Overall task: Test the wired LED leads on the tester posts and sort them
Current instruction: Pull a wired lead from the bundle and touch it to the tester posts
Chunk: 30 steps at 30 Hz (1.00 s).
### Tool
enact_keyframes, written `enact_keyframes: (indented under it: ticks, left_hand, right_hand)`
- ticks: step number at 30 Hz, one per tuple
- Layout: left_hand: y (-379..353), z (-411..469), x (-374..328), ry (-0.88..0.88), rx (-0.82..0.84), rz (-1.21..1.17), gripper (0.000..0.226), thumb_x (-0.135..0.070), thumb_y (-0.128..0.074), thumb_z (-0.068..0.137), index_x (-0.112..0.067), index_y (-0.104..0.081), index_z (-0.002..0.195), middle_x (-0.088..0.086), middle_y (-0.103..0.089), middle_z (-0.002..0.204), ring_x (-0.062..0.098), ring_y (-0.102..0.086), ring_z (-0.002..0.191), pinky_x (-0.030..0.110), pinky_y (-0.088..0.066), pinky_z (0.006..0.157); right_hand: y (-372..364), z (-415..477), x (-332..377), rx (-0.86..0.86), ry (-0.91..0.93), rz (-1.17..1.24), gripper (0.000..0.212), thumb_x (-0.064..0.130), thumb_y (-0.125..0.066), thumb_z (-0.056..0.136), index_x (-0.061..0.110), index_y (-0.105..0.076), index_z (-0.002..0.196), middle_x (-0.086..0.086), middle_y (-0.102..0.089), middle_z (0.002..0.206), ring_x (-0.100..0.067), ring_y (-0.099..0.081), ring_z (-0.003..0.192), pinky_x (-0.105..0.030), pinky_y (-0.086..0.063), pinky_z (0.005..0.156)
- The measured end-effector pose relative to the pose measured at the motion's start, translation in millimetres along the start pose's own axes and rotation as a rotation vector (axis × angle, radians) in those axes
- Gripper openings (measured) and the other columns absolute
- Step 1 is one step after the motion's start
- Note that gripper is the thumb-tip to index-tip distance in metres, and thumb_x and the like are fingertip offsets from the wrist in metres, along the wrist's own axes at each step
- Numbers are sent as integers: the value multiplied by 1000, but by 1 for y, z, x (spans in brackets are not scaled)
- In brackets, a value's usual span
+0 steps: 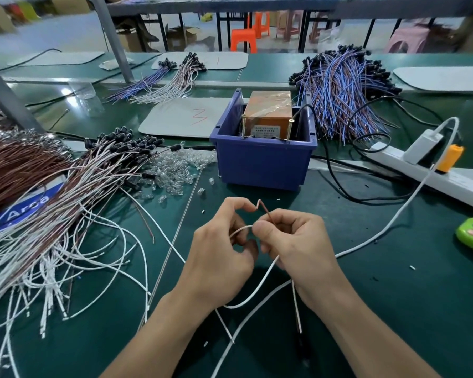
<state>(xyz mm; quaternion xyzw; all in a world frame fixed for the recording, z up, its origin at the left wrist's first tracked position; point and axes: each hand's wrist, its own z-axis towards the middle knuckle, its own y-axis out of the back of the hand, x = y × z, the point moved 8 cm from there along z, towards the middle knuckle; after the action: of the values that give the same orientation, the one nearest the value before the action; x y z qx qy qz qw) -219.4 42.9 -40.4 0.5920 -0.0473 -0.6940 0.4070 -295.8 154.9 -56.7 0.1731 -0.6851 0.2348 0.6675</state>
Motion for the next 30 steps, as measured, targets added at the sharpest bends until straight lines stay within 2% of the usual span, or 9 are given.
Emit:
enact_keyframes:
  ticks: [2, 4, 8, 12, 15, 19, 23, 27, 30]
  left_hand:
    - [6, 2, 2, 29, -50, -60, 23, -24, -71, 79, -37, -62, 95, -13, -64, 71, 7, -56, 61, 8, -40, 59]
    - [9, 4, 7, 75, -101, -106, 8, -25, -75, 84, -32, -70, 83, -14, -68, 69, 3, -59, 59, 8, -41, 59]
    - [5, 4, 19, 199, -107, -164, 19, -18, -79, 86, -34, -75, 77, -9, -71, 64, 8, -67, 55, 15, -49, 57]
    - [5, 4, 24, 257, -138, -226, 20, -19, -76, 89, -33, -74, 76, -5, -71, 63, 11, -67, 51, 16, -48, 52]
    - [8, 4, 27, 290, -178, -255, 18, -21, -76, 89, -34, -74, 77, -4, -71, 62, 9, -62, 46, 14, -46, 49]
    - [12, 1, 35, 324, -237, -235, 11, -33, -76, 87, -41, -74, 80, -6, -70, 58, 6, -54, 41, 19, -44, 46]
    - [19, 2, 45, 379, -297, -256, 6, -41, -70, 81, -41, -75, 79, -9, -66, 55, 4, -47, 42, 15, -36, 44]
    - [19, 6, 58, 451, -263, -422, 23, -21, -58, 77, -33, -77, 80, -12, -54, 57, 9, -37, 51, 18, -33, 49]
    - [27, 16, 56, 419, -244, -514, 29, 2, -62, 91, -24, -74, 94, -6, -69, 67, 7, -46, 51, 13, -41, 52]
  right_hand:
    - [11, 3, -4, -105, -27, -20, 20, 10, -75, 89, 17, -75, 70, 1, -61, 54, -5, -48, 44, -13, -36, 43]
    - [20, 5, -8, -199, -53, -8, 20, 15, -77, 89, 18, -75, 69, -3, -60, 53, -8, -45, 43, -16, -34, 41]
    - [18, 5, -14, -226, -93, 85, 29, 15, -75, 90, 17, -72, 61, -5, -57, 52, -10, -37, 41, -18, -30, 39]
    - [12, 4, -14, -176, -101, 113, 25, 16, -74, 91, 8, -71, 67, -7, -58, 55, -14, -36, 44, -23, -28, 38]
    - [14, 5, -14, -170, -105, 95, 20, 15, -70, 94, 6, -75, 76, -9, -59, 56, -14, -38, 43, -22, -30, 38]
    - [20, 6, -16, -150, -139, 27, 18, 16, -62, 99, 16, -78, 90, -10, -63, 60, -14, -39, 43, -22, -34, 40]
    - [30, 4, -17, -187, -142, -23, 33, 8, -46, 98, 14, -77, 90, -10, -64, 61, -14, -42, 46, -20, -34, 40]
    - [39, 4, -15, -209, -146, -10, 27, -2, -43, 97, 10, -67, 101, -12, -67, 65, -15, -43, 44, -21, -36, 42]
    - [49, 8, -5, -223, -118, 78, 15, 1, -46, 103, 10, -56, 96, -12, -71, 69, -14, -51, 44, -22, -41, 41]
